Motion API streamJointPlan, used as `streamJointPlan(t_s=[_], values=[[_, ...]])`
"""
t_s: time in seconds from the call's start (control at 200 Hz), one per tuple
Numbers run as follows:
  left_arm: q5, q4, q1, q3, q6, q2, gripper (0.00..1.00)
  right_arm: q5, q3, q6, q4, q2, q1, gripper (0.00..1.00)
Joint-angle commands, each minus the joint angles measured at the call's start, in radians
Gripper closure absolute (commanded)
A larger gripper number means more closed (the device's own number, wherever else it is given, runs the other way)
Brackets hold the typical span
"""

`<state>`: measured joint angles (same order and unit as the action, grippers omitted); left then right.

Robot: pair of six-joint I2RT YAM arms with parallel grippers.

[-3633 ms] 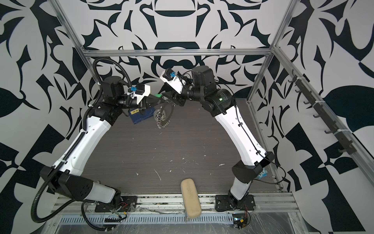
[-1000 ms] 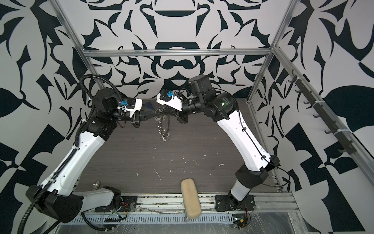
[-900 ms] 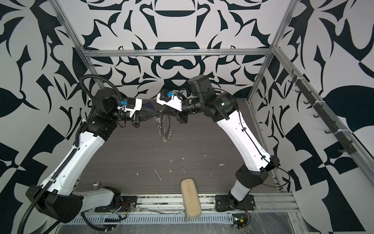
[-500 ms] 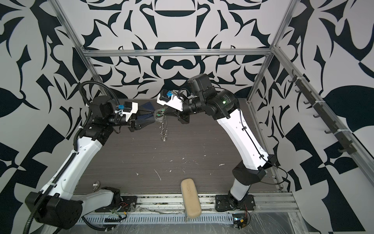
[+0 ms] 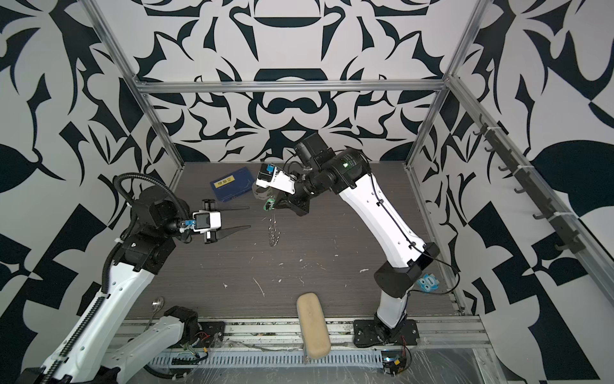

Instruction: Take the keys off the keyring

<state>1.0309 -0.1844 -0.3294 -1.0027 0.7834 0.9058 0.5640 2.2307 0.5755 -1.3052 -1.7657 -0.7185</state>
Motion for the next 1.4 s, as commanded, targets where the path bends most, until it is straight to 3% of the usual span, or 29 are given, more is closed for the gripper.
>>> streamJointPlan(t_s=[0.0, 0.225, 0.6, 0.815, 1.235, 1.395], values=[[-0.056, -0.026, -0.032, 0.020, 0.086, 0.003, 0.52, 0.023, -0.008, -0.067, 0.037, 0.041, -0.014, 1.00], [-0.138, -0.026, -0.126, 0.032, 0.126, 0.033, 0.54, 0.073, -0.049, -0.107, 0.044, 0.049, -0.023, 1.00], [-0.165, -0.043, -0.143, -0.015, 0.112, 0.081, 0.55, 0.091, -0.117, -0.110, 0.094, 0.102, -0.034, 1.00], [-0.172, -0.047, -0.146, -0.027, 0.106, 0.097, 0.75, 0.094, -0.141, -0.109, 0.118, 0.124, -0.036, 1.00], [-0.173, -0.041, -0.149, -0.039, 0.089, 0.110, 0.72, 0.126, -0.298, -0.091, 0.299, 0.230, -0.042, 1.00], [-0.157, -0.033, -0.148, -0.048, 0.082, 0.112, 0.63, 0.147, -0.333, -0.107, 0.350, 0.242, -0.042, 1.00]])
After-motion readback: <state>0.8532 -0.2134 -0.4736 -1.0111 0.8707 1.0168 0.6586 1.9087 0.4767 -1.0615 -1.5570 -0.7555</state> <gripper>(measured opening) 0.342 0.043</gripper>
